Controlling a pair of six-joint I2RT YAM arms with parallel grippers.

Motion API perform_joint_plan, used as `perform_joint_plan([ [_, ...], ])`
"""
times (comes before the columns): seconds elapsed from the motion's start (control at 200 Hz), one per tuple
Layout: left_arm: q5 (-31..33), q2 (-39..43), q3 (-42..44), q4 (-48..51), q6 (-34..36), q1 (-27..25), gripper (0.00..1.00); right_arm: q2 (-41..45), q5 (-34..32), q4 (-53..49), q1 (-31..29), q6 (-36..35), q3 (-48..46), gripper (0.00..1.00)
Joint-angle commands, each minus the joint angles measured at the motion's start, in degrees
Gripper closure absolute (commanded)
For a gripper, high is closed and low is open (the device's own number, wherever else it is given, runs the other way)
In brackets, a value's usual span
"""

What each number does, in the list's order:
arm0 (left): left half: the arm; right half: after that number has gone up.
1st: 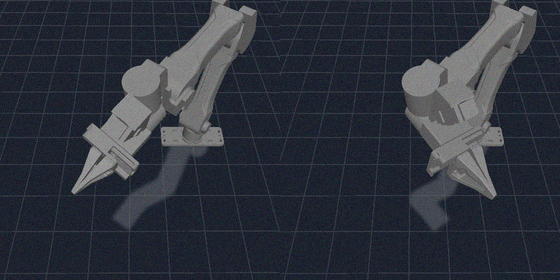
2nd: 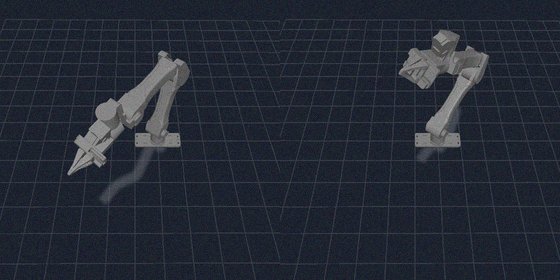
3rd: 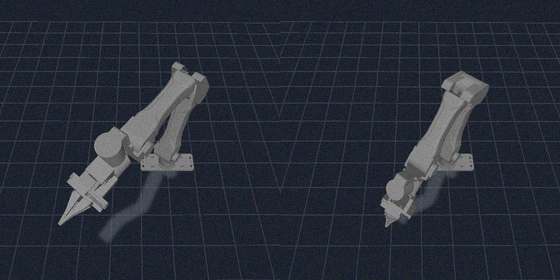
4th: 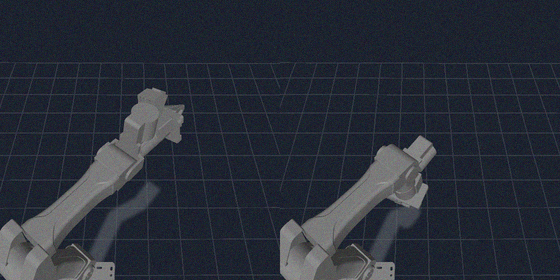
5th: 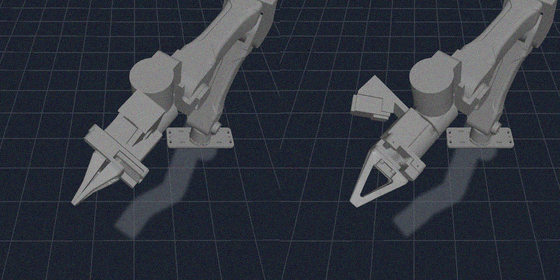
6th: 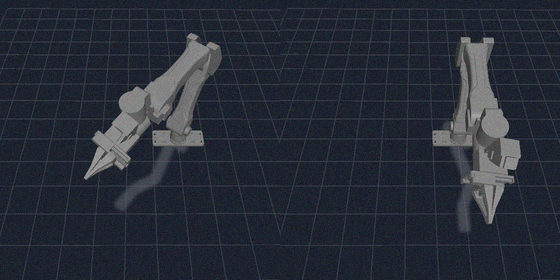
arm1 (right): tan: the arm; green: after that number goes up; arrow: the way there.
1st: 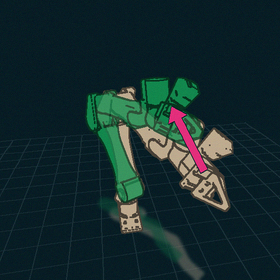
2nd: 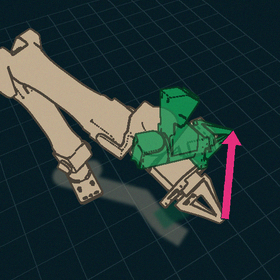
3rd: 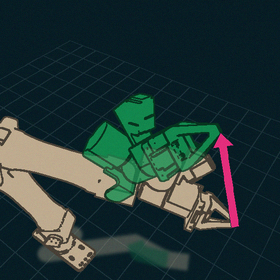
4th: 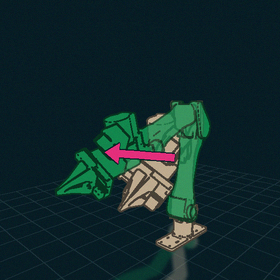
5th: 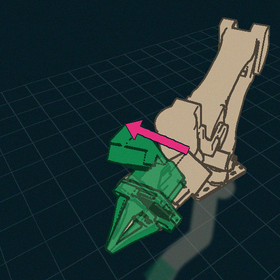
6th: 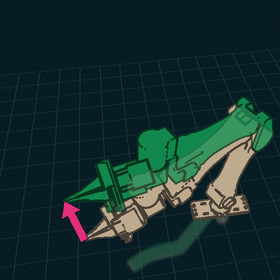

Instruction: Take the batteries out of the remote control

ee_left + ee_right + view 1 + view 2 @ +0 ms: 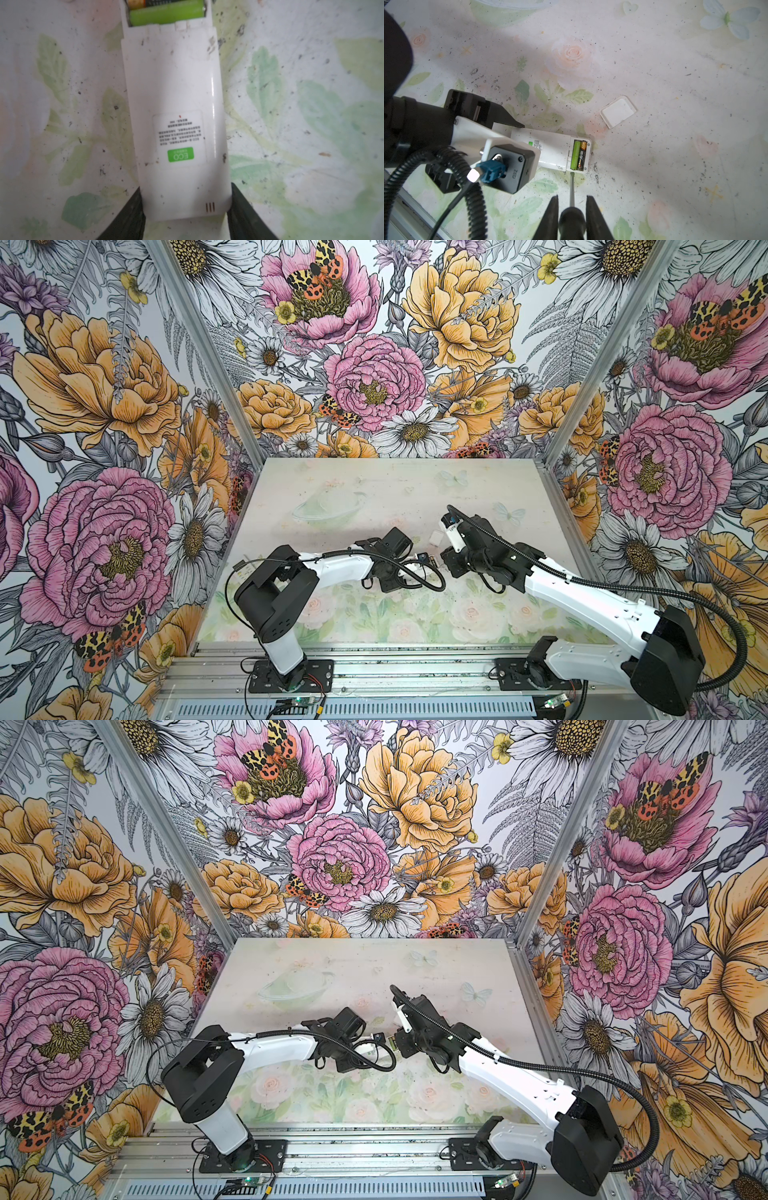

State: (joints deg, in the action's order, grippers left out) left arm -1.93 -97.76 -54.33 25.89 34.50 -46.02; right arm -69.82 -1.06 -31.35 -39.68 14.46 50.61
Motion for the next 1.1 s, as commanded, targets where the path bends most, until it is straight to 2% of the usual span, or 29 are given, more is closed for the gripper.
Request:
perform_joint_plan([
  [0.0,0.99,-1.1,1.68,0.22,1.05,-0.56,1.0,-1.06,-1.04,1.3,0.35,-0.53,2.03,1.0],
  [0.56,0.4,-0.92,1.55,0.38,1.09,-0.22,1.0,-2.56,-1.1,3.84,0.17,-0.41,-0.07,1.0],
  [0.781,-3.88,-1.29,-1.64,4.01,1.29,1.45,1.0,1.76,-4.18,12.01,-2.94,2.35,-8.51,1.0],
  [0.911,-6.28,-1.9,-3.45,5.95,1.27,2.34,1.0,5.29,-3.22,19.15,-5.34,3.35,-15.1,1.0],
  [1.096,-6.95,-2.84,-4.63,6.72,1.67,2.77,1.0,4.47,0.18,17.66,-5.48,2.84,-15.78,1.0],
])
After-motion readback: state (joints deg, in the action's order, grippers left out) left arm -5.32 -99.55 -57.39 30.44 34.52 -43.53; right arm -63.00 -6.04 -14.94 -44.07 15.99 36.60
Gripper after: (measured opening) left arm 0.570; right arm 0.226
